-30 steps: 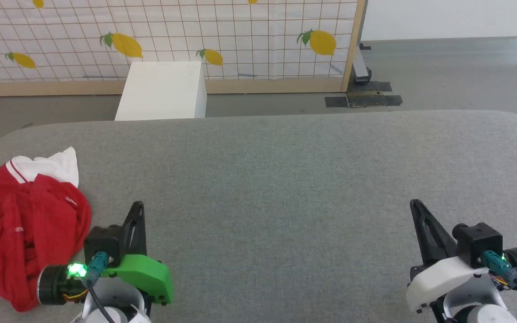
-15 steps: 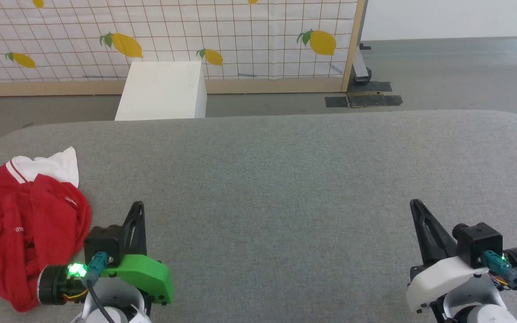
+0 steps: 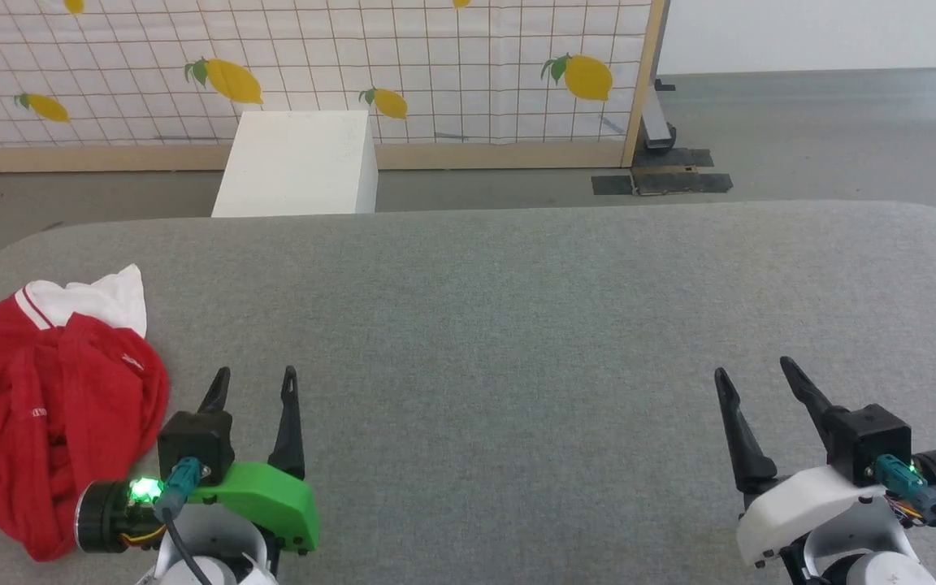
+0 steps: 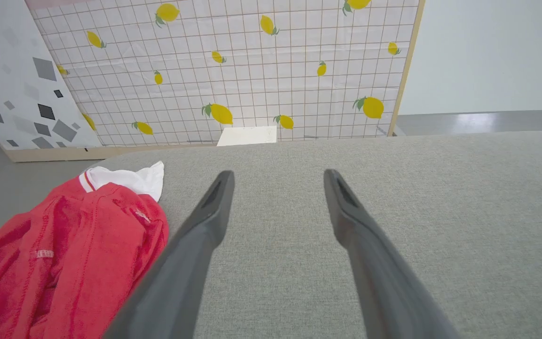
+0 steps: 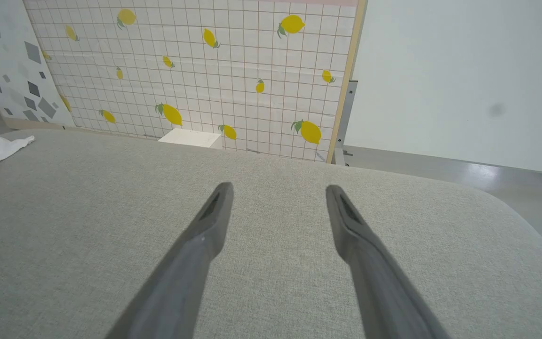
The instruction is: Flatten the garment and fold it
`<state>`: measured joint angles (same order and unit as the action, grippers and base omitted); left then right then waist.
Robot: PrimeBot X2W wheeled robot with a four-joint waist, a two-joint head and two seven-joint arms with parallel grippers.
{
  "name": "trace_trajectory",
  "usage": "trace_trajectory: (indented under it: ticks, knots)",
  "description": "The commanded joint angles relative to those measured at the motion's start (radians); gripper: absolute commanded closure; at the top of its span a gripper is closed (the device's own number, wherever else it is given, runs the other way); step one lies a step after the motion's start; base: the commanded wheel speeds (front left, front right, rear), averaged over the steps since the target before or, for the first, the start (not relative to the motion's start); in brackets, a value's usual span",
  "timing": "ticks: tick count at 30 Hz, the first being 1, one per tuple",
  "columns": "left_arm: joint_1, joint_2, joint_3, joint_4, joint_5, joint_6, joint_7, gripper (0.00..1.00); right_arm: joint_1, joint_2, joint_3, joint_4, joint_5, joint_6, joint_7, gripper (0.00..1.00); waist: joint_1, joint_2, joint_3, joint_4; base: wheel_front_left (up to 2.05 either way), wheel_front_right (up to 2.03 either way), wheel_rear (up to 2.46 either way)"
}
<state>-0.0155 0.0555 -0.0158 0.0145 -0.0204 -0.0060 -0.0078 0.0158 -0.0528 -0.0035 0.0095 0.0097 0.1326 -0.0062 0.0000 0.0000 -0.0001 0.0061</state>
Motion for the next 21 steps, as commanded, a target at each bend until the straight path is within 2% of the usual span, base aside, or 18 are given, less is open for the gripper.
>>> trace_trajectory:
  ticks: [1, 21]
  knots:
    - [-0.009, 0.0, -0.005, 0.007, -0.008, 0.014, -0.012, 0.0, -0.004, 0.0, -0.003, 0.005, 0.006, 0.0, -0.008, 0.0, 0.0, 0.0, 0.0, 0.005, 0.0, 0.0, 0.0]
    - [-0.012, 0.007, -0.008, 0.033, -0.045, 0.053, -0.053, 0.0, -0.016, 0.001, 0.001, 0.027, 0.02, 0.0, -0.038, 0.0, 0.0, 0.0, -0.006, 0.111, 0.0, 0.0, 0.0]
